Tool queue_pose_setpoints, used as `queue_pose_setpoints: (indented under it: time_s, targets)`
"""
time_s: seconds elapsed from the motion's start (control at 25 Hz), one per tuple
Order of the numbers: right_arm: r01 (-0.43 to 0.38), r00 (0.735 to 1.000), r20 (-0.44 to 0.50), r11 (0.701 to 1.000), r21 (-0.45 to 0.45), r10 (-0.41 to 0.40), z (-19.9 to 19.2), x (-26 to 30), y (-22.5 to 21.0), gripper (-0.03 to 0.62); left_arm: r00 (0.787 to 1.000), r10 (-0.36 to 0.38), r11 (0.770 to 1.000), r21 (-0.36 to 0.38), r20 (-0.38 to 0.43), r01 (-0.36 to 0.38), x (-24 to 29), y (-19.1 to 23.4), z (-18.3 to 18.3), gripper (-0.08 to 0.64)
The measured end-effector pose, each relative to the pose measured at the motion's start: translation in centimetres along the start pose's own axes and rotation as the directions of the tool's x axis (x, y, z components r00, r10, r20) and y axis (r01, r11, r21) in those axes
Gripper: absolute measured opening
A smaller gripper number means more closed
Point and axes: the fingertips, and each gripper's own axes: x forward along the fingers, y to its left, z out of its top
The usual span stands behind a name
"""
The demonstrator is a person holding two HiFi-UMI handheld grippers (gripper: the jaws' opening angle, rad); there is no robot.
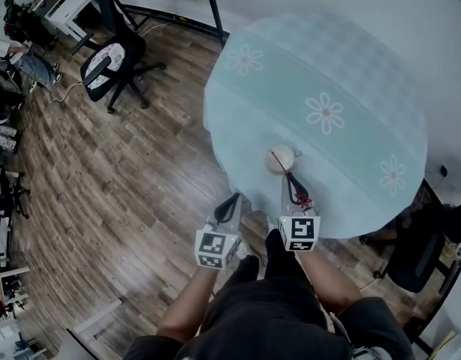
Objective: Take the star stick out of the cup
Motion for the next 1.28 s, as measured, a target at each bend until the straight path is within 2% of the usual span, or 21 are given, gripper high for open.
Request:
queue_pose_setpoints:
  time_s: [0.36,0.64,1.04,1.28]
  targets:
    - [0.017,0.999,0.036,1.0,-0.007,-0.017,3.7,-3.5,0.2,0.021,0.998,-0.025,1.0,0.014,0.058,0.024,-1.5,-1.5,3.2,0.005]
    - [0.026,0.99,0.136,1.0,-0.006,-0.025,9.1,-7.4,0.2,0.021,0.992,-0.019,1.0,0.01,0.127,0.018,-3.0,-2.0,7.3,0.006]
    - [0.017,0.957,0.289,0.998,-0.056,0.0,17.5,-10.0,0.2,0.021,0.969,-0.04,0.996,0.085,0.245,0.02,-3.7,-2.8,14.6,0.006]
    - [0.021,0.942,0.336,0.997,-0.069,0.003,19.9,-10.1,0.3,0.021,0.955,-0.058,0.992,0.124,0.291,0.022,-4.0,-2.7,17.8,0.005]
